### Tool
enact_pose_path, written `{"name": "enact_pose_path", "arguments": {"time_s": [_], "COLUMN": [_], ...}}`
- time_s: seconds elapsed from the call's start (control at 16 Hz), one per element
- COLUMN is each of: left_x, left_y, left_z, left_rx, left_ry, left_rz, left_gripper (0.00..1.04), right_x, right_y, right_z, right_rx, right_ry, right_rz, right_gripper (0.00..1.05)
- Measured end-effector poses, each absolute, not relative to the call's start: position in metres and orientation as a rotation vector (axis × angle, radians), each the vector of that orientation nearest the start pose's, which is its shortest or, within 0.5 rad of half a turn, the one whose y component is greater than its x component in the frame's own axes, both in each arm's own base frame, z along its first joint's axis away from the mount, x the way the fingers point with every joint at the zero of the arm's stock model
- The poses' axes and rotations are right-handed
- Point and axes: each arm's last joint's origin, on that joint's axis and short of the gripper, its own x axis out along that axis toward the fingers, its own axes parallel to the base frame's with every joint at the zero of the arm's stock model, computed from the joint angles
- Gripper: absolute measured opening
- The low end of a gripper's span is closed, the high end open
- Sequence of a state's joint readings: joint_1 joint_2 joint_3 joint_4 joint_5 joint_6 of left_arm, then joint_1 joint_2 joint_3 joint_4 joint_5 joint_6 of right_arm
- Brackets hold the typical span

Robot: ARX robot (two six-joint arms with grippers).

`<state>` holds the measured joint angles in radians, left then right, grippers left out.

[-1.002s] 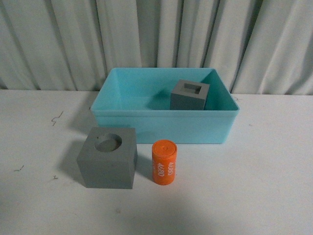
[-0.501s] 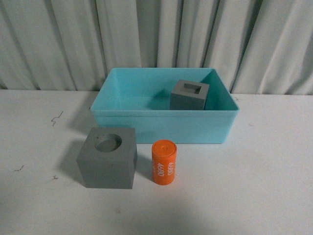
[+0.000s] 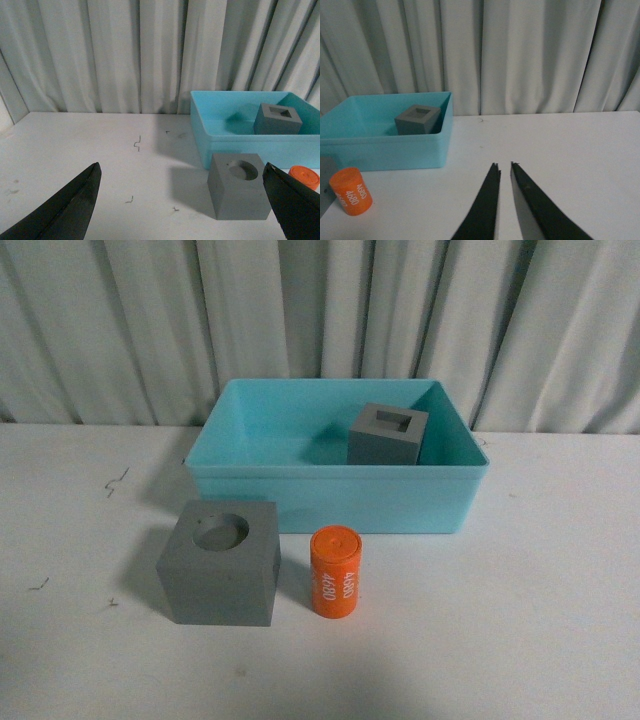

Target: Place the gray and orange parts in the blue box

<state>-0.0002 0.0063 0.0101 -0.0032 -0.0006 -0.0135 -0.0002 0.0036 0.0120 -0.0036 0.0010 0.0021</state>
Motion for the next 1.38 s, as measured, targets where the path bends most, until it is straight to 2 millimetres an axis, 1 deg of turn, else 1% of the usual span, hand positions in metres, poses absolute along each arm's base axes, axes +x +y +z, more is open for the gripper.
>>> {"name": "enact_pose_path", "arguments": {"time_s": [0.25,0.38,0.44,0.5,0.56,0.63,0.69,0.75,0.81,0.88,0.94,1.06,1.13,1.38], "left_x": [0.097,0.097,0.097,0.097,0.097,0.096,0.101,0.111,0.133,0.165,0.194,0.214,0.228,0.236], "left_y": [0.000,0.000,0.000,0.000,0.000,0.000,0.000,-0.007,-0.024,-0.052,-0.063,-0.071,-0.078,-0.083], "left_z": [0.166,0.166,0.166,0.166,0.166,0.164,0.169,0.174,0.176,0.189,0.193,0.196,0.194,0.191], "left_rx": [-0.014,-0.014,-0.014,-0.014,-0.014,-0.035,-0.176,-0.270,-0.285,-0.253,-0.262,-0.263,-0.253,-0.245], "left_ry": [0.000,0.000,0.000,0.000,0.000,0.116,0.445,0.626,0.681,0.643,0.643,0.625,0.614,0.617], "left_rz": [0.000,0.000,0.000,0.000,0.000,-0.042,-0.132,-0.204,-0.257,-0.316,-0.292,-0.276,-0.272,-0.271], "left_gripper": [0.98,0.98,0.98,0.98,0.98,0.98,0.98,0.98,0.98,0.98,0.98,0.98,0.98,0.98], "right_x": [0.097,0.097,0.097,0.097,0.097,0.097,0.097,0.097,0.097,0.097,0.097,0.097,0.097,0.097], "right_y": [0.000,0.000,0.000,0.000,0.000,0.000,0.000,0.000,0.000,0.000,0.000,0.000,0.000,0.000], "right_z": [0.167,0.167,0.167,0.167,0.167,0.167,0.167,0.167,0.167,0.167,0.167,0.167,0.167,0.167], "right_rx": [0.002,0.002,0.002,0.002,0.002,0.002,0.002,0.002,0.002,0.002,0.002,0.002,0.002,0.002], "right_ry": [-0.005,-0.005,-0.005,-0.005,-0.005,-0.005,-0.005,-0.005,-0.005,-0.005,-0.005,-0.005,-0.005,-0.005], "right_rz": [-0.001,-0.002,-0.001,-0.001,-0.001,-0.002,0.002,0.000,0.000,0.000,0.000,0.000,0.000,0.000], "right_gripper": [0.51,0.65,0.74,0.89,1.00,0.97,0.98,0.98,0.98,0.98,0.98,0.98,0.98,0.98]}}
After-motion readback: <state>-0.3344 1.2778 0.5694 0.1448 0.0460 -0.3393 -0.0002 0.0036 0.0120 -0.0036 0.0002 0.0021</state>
